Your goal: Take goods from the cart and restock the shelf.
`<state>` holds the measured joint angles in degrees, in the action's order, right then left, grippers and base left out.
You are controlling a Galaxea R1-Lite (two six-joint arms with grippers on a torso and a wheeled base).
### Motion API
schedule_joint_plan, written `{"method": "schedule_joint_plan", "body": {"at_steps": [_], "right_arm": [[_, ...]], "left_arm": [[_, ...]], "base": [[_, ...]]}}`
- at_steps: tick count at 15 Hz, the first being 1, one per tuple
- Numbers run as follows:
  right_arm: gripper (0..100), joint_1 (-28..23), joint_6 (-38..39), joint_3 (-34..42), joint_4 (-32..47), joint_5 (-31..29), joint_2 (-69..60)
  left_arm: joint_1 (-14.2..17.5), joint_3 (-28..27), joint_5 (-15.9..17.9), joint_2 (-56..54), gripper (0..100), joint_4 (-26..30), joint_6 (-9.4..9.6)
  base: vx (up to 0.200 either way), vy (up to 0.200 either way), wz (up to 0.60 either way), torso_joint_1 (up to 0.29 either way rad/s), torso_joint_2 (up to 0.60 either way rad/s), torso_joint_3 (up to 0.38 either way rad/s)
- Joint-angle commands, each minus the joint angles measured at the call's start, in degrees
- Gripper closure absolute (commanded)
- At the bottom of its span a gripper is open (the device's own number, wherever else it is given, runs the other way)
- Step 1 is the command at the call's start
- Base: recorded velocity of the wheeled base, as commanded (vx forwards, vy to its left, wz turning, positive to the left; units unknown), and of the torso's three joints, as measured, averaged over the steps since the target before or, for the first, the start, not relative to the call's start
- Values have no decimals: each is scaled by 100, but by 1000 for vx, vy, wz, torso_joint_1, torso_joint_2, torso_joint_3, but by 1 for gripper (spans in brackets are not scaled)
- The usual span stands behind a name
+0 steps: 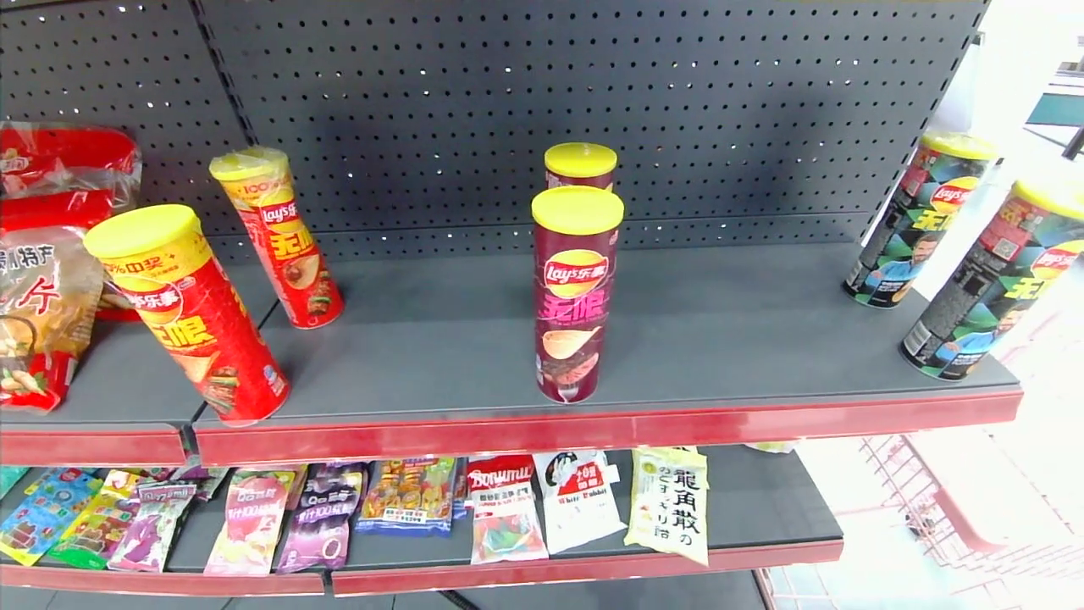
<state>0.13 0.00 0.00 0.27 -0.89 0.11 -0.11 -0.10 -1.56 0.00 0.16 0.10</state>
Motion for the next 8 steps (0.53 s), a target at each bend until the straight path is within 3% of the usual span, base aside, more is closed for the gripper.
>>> {"method": "schedule_joint_plan", "body": {"at_steps": [1, 7, 8], "right_arm": [[0, 4, 0, 0, 0, 1, -2], [0, 4, -9, 0, 0, 10, -2], [0, 4, -9, 0, 0, 1, -2]], "left_arm": [[2, 1, -2, 0, 0, 2, -1], [2, 1, -2, 0, 0, 2, -1], [-7, 1, -2, 0, 0, 2, -1]], "base": [[0, 0, 0, 0, 0, 0], [0, -200, 0, 2, 4, 2], [0, 0, 0, 0, 0, 0]]}}
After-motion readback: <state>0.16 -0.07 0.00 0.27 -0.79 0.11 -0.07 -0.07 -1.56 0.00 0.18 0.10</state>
